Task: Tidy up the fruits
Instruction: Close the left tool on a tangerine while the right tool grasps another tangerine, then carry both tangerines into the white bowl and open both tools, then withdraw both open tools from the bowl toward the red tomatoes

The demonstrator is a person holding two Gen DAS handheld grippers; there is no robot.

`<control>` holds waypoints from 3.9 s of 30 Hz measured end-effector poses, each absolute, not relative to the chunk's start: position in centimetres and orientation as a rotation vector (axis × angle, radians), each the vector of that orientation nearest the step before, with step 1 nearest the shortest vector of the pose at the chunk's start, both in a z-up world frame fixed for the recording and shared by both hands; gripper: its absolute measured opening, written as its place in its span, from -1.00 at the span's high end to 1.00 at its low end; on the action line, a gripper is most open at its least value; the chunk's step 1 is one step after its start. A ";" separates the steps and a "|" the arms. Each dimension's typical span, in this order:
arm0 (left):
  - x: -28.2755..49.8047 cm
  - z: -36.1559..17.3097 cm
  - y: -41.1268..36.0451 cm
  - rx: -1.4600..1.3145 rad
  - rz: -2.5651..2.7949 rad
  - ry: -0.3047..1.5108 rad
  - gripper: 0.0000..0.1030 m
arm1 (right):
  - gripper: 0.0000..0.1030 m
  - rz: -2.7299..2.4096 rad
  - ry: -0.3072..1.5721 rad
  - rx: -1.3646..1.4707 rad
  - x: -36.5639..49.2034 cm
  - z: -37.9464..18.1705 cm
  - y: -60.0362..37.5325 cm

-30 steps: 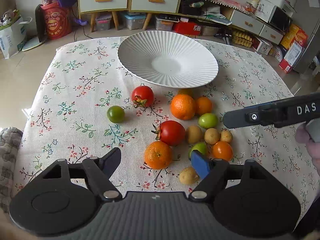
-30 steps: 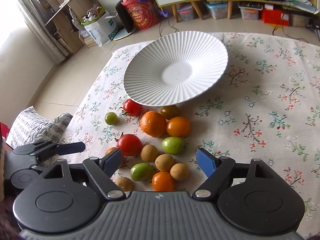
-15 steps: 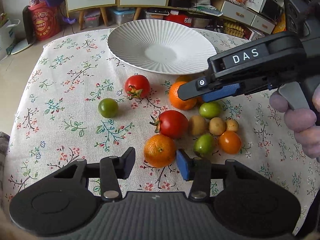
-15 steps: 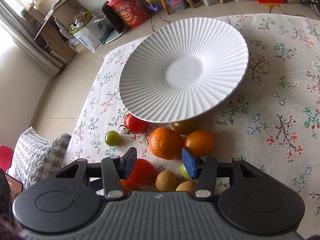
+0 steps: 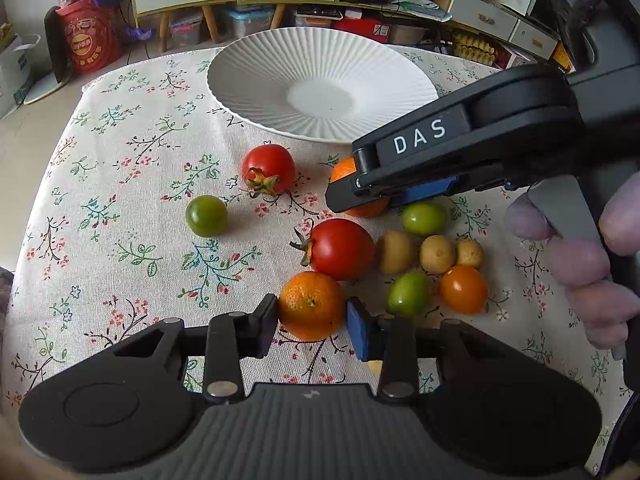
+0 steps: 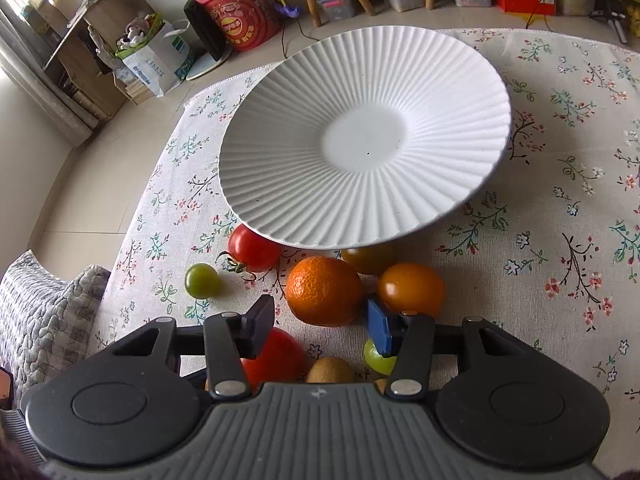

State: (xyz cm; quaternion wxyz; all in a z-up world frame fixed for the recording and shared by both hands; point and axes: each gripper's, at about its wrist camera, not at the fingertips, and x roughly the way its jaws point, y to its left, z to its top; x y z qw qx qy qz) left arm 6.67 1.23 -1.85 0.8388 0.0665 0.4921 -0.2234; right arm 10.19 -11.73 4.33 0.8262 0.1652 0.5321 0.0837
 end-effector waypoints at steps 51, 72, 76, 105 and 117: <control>16.0 -0.7 -6.1 0.218 -0.436 0.782 0.39 | 0.28 0.141 1.047 0.560 16.8 5.6 -19.1; 17.4 -1.5 -6.1 0.205 -0.392 0.776 0.36 | 0.28 0.152 1.064 0.561 17.8 5.2 -18.3; 17.2 -1.3 -6.2 0.208 -0.384 0.770 0.10 | 0.08 0.151 1.052 0.550 17.4 5.8 -18.6; 10.6 1.7 -2.0 0.178 -0.325 0.844 -0.91 | -0.91 0.131 0.980 0.440 9.8 9.5 -19.5; 9.9 0.6 1.4 0.134 -0.272 0.888 -0.91 | -0.96 0.165 0.966 0.291 8.1 8.7 -18.0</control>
